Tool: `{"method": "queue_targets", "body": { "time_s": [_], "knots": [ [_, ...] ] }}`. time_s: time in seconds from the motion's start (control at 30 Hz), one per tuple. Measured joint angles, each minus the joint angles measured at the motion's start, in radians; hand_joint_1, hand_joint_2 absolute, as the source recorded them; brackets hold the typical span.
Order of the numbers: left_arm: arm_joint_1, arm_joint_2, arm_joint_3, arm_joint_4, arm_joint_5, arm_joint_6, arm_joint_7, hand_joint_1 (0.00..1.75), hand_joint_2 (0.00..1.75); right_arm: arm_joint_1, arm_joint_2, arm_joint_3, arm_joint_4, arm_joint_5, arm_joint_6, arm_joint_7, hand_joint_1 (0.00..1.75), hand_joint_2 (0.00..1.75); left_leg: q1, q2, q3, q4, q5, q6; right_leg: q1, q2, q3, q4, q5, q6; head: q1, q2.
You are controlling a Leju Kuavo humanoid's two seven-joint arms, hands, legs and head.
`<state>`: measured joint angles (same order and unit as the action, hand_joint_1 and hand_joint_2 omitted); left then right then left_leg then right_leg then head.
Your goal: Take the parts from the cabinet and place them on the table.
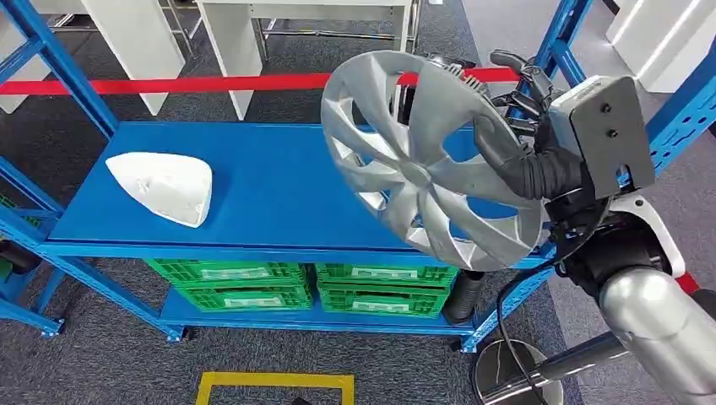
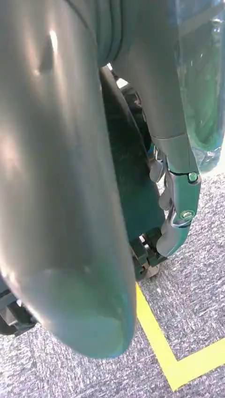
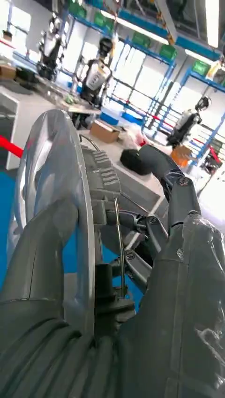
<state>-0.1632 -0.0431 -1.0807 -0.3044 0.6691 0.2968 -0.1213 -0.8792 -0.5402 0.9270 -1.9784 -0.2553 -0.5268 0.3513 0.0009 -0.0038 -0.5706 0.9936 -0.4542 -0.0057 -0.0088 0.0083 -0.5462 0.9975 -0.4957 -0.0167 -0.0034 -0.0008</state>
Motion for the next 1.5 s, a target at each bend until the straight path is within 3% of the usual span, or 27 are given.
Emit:
{"method": "queue_targets", "body": {
  "time_s": [0.37,0.53,0.57,1.1,1.5],
  "knots": [
    [0.004,0.003,0.0,0.0,0.001,0.006,-0.005,0.0,0.0,0.007,-0.008,0.0,-0.044,-0.026,0.001,-0.032,1.75,1.75,0.0,0.0,0.0,0.0,0.0,0.0,0.0,0.0,0.0,0.0,0.0,0.0,0.0,0.0],
    [0.007,0.005,0.0,0.0,0.011,0.006,-0.009,0.0,0.0,0.02,-0.011,0.0,-0.081,-0.079,0.023,-0.129,1.75,1.75,0.0,0.0,0.0,0.0,0.0,0.0,0.0,0.0,0.0,0.0,0.0,0.0,0.0,0.0],
    [0.008,0.006,0.0,0.0,0.013,0.006,-0.01,0.0,1.75,0.023,-0.011,0.0,-0.097,-0.085,0.028,-0.147,1.75,1.75,0.0,0.0,0.0,0.0,0.0,0.0,0.0,0.0,0.0,0.0,0.0,0.0,0.0,0.0],
    [0.01,0.009,0.0,0.003,0.024,0.011,-0.041,0.0,1.75,0.125,-0.002,0.027,-0.312,-0.119,0.214,-0.385,1.75,1.75,0.0,-0.001,0.0,-0.001,0.0,0.0,0.0,-0.001,0.0,0.0,-0.001,-0.001,0.0,0.0],
    [0.01,0.014,0.0,0.004,0.031,0.011,-0.042,0.0,1.75,0.171,0.018,0.072,-0.374,-0.085,0.27,-0.418,1.75,1.75,0.0,-0.001,0.0,-0.001,0.0,0.0,0.0,-0.001,0.0,0.0,-0.001,-0.001,0.0,0.0]
  ]
}}
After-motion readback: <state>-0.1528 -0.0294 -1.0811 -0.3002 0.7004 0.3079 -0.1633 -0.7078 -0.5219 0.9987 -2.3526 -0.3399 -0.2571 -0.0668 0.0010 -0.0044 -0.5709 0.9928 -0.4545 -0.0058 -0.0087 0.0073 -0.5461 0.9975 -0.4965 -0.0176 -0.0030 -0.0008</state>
